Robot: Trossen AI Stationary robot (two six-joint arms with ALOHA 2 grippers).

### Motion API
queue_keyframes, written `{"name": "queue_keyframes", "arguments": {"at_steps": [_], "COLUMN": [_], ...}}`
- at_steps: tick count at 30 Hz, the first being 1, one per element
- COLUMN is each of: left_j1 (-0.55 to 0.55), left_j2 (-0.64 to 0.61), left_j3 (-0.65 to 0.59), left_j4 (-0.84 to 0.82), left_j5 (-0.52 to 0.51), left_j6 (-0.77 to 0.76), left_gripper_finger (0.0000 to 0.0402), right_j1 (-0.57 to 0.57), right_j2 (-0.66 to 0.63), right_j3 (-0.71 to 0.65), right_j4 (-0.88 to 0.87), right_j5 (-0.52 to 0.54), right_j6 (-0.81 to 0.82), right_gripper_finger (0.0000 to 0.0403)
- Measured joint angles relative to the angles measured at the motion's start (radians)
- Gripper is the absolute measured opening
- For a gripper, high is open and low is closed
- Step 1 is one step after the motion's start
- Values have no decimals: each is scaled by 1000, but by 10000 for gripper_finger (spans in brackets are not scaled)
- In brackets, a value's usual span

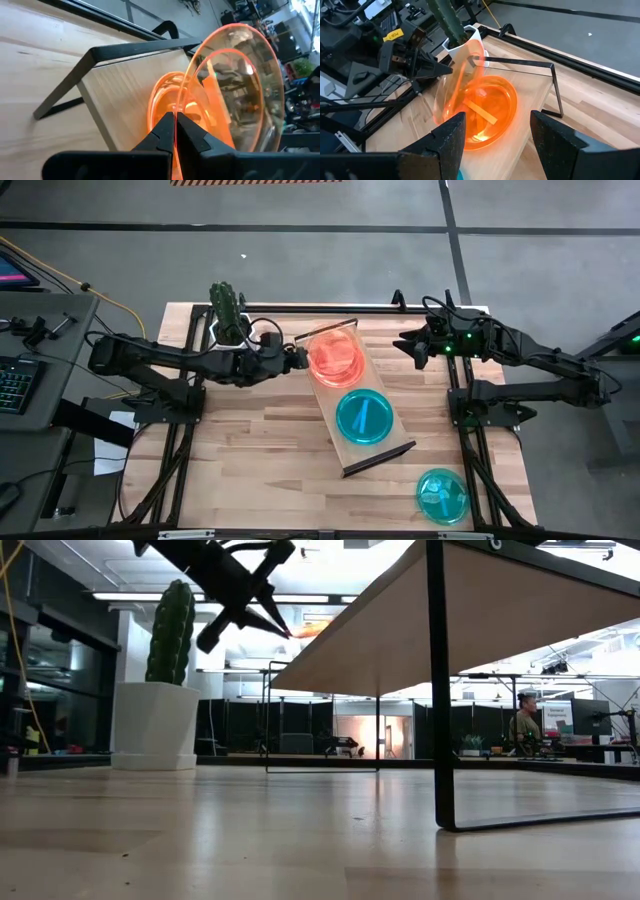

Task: Place and stack plates onto a shelf
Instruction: Stack the orange plate on top of the orange plate on the shelf

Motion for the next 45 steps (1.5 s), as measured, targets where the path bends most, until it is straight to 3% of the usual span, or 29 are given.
{"name": "queue_keyframes", "arguments": {"at_steps": [9,16,24,39,45], "left_j1": [-5,-5,-5,-5,-6], "left_j2": [0,50,163,197,197], "left_j3": [11,175,283,287,287], "left_j4": [-50,-238,-267,-263,-265], "left_j5": [-24,-65,-52,-40,-14], "left_j6": [20,157,202,305,359], "left_gripper_finger": [0,0,0,1,21], "right_j1": [0,0,0,0,0], "right_j2": [0,0,1,1,1], "right_j3": [0,0,0,0,0], "right_j4": [0,0,0,-8,-23], "right_j5": [1,24,24,24,24], "right_j6": [4,5,10,6,5], "right_gripper_finger": [204,204,204,204,204]}}
